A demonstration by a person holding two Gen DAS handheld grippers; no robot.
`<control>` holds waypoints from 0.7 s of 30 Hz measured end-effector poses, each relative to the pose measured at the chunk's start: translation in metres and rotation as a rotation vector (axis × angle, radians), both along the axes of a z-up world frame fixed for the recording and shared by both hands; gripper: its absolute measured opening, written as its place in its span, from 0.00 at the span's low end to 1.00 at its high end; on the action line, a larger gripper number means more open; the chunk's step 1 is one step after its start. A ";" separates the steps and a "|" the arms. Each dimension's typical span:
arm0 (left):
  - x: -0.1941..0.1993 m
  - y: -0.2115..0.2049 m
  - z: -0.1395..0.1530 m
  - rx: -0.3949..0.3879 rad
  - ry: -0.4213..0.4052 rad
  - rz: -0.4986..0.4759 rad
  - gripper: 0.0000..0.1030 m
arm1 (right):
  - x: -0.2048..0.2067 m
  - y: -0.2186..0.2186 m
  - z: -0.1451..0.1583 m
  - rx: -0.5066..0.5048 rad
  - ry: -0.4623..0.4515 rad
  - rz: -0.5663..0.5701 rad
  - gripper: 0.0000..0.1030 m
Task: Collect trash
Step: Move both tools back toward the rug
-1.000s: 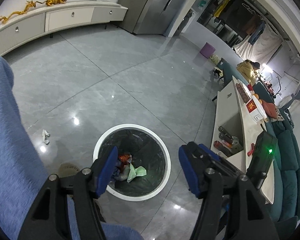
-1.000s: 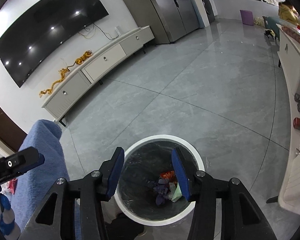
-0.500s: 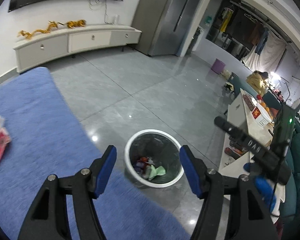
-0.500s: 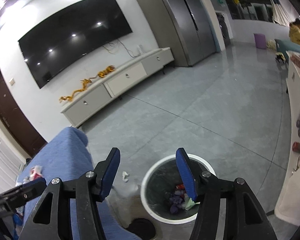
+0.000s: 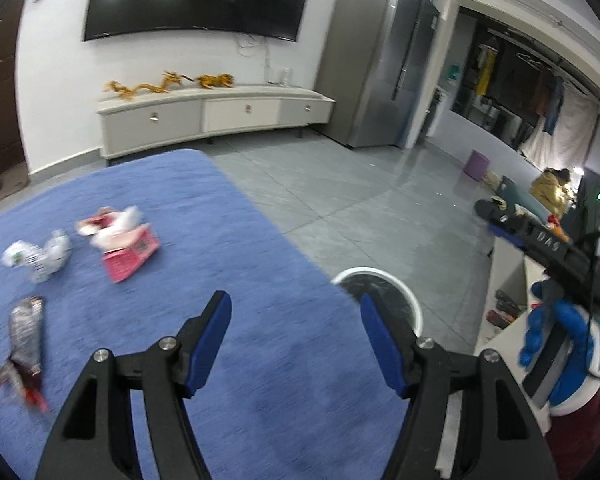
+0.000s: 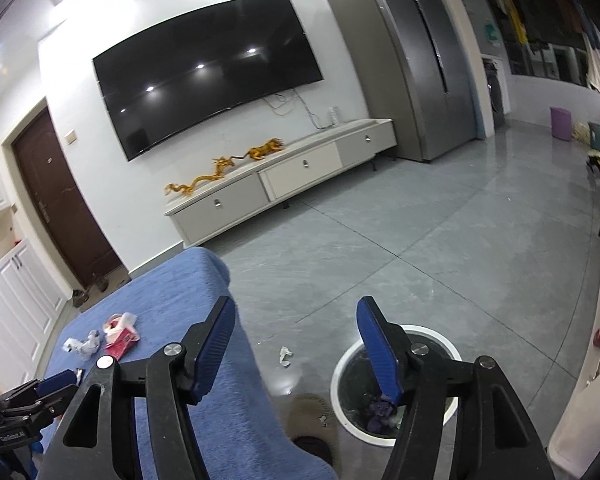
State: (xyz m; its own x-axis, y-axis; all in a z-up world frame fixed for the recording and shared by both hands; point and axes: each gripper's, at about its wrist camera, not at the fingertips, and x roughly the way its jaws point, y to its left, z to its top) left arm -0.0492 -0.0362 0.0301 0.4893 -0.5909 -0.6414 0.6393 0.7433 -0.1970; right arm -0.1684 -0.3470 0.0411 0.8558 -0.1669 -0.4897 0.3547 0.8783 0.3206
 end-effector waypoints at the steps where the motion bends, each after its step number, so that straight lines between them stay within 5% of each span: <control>1: -0.002 0.013 -0.001 0.003 -0.009 0.021 0.64 | 0.001 0.005 0.002 -0.010 0.000 0.011 0.62; 13: 0.000 0.168 -0.035 0.074 -0.053 0.341 0.66 | 0.023 0.044 0.001 -0.061 0.039 0.084 0.66; 21: 0.013 0.214 -0.057 0.055 0.006 0.431 0.66 | 0.045 0.073 -0.009 -0.103 0.096 0.158 0.66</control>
